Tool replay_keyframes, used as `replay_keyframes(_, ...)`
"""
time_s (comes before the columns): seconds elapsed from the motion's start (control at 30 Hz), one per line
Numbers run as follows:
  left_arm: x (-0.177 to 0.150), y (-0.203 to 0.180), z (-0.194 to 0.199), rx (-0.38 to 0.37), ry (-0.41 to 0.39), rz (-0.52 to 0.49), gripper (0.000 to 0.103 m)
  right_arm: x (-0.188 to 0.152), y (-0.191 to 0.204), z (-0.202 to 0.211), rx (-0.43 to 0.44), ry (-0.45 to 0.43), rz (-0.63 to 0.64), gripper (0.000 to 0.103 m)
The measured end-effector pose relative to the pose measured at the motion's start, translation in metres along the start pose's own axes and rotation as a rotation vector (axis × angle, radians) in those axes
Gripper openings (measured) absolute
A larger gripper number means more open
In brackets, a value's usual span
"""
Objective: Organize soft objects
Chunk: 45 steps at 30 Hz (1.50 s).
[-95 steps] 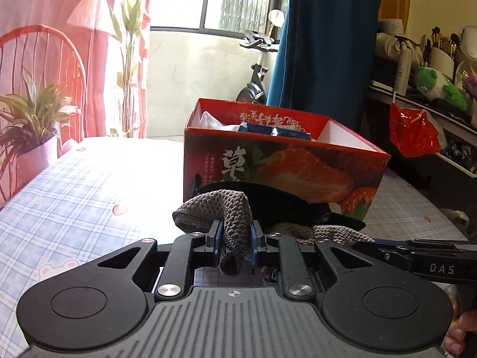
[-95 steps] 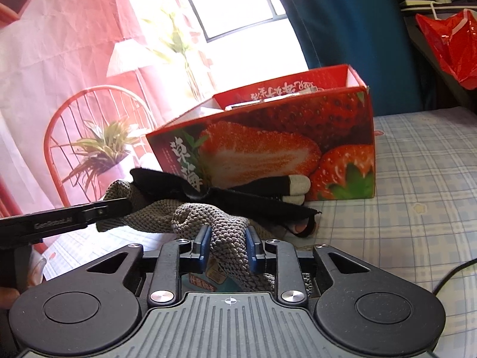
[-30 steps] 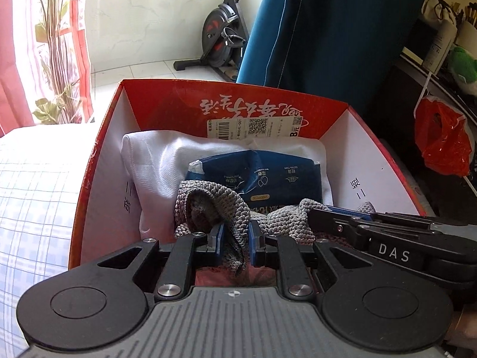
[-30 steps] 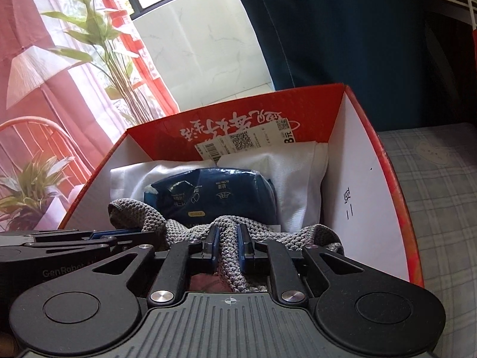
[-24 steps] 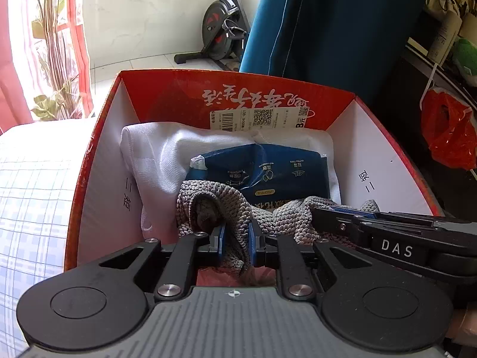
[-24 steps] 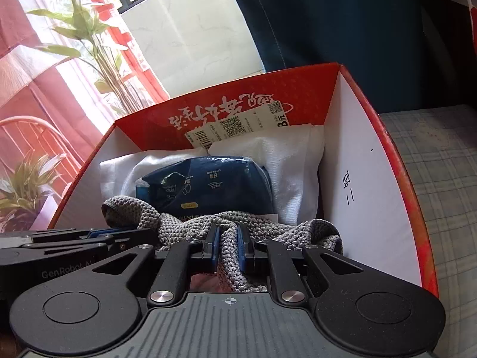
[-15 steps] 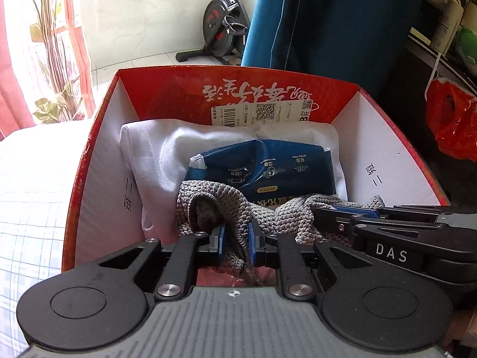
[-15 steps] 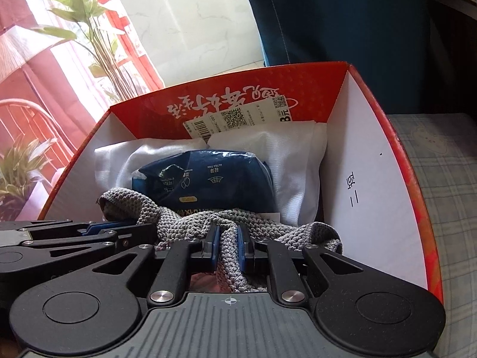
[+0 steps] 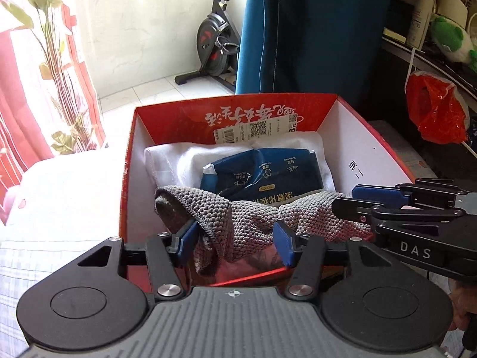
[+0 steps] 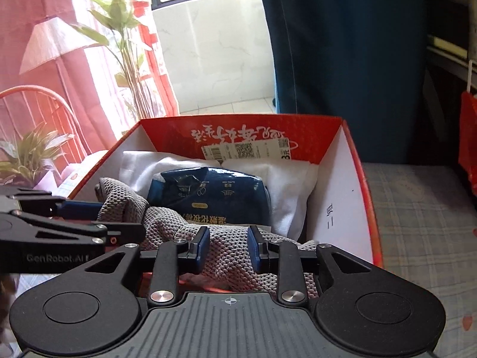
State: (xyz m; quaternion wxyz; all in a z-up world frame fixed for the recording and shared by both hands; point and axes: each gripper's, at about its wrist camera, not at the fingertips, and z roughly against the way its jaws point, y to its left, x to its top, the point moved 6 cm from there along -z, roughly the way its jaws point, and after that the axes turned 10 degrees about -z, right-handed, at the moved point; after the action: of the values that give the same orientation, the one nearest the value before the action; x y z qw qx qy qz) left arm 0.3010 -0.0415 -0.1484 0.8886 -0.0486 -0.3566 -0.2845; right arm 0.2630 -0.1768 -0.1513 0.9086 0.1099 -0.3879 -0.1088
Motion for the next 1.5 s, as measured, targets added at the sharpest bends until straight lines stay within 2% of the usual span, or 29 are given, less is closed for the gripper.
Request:
replay_keyframes(0.1, -0.003, 0.0, 0.028, 0.015, -0.05, 0.0, 0.064, -0.004, 0.004, 0.027, 0.039, -0.057, 0.026, 0.03)
replay_keyframes(0.23, -0.018, -0.009, 0.062, 0.005, -0.116, 0.01, 0.066, -0.018, 0.012, 0.058, 0.107, -0.107, 0.069, 0.035)
replay_keyframes(0.33, -0.038, -0.02, 0.079, -0.019, -0.139, 0.028, 0.067, -0.035, 0.013, 0.071, 0.138, -0.098, 0.077, 0.035)
replay_keyframes(0.53, -0.098, -0.043, 0.09, -0.047, -0.116, 0.109, 0.065, -0.085, 0.009, 0.087, 0.172, -0.031, 0.088, 0.035)
replay_keyframes(0.67, -0.129, -0.053, 0.084, -0.127, -0.064, 0.181, 0.065, -0.125, 0.006, 0.094, 0.179, 0.046, 0.132, 0.039)
replay_keyframes(0.77, -0.145, -0.058, 0.069, -0.141, 0.0, 0.195, 0.066, -0.15, 0.008, 0.094, 0.184, 0.089, 0.197, 0.043)
replay_keyframes(1.03, -0.177, -0.059, 0.036, -0.22, 0.122, 0.325, 0.067, -0.173, 0.013, 0.085, 0.216, 0.118, 0.263, 0.059)
replay_keyframes(1.17, -0.184, -0.058, 0.029, -0.243, 0.139, 0.362, 0.069, -0.176, 0.011, 0.077, 0.218, 0.124, 0.273, 0.06)
replay_keyframes(1.37, -0.176, -0.048, 0.024, -0.214, 0.087, 0.386, 0.069, -0.17, 0.012, 0.066, 0.238, 0.115, 0.276, 0.062)
replay_keyframes(1.5, -0.17, -0.043, 0.018, -0.241, 0.071, 0.404, 0.073, -0.163, 0.013, 0.056, 0.246, 0.122, 0.271, 0.066)
